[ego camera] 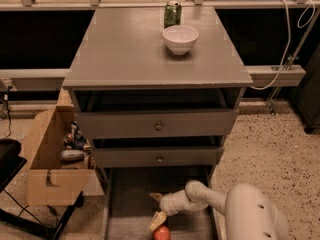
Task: Place apple into bottom drawer
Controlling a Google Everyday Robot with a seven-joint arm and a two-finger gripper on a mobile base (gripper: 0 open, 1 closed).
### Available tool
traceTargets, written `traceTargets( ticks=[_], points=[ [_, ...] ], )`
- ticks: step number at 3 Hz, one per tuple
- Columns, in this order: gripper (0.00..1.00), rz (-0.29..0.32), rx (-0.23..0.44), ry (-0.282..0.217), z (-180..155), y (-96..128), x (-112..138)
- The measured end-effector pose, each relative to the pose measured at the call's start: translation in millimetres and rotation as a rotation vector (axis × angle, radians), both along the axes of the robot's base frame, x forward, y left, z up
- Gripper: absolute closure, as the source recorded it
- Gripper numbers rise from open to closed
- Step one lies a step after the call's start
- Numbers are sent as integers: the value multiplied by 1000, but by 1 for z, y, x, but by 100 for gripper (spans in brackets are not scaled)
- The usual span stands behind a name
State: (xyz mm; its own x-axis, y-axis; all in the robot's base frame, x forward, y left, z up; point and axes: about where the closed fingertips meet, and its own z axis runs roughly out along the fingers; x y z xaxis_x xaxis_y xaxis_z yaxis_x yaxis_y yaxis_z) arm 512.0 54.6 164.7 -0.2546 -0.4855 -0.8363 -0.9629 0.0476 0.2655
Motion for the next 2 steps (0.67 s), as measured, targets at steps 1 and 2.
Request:
traceTargets(
  ticks=[1,2],
  points=[
    [0,0,0,0,0,0,0],
    [0,-12,-20,-11,18,-1,-5]
  ],
)
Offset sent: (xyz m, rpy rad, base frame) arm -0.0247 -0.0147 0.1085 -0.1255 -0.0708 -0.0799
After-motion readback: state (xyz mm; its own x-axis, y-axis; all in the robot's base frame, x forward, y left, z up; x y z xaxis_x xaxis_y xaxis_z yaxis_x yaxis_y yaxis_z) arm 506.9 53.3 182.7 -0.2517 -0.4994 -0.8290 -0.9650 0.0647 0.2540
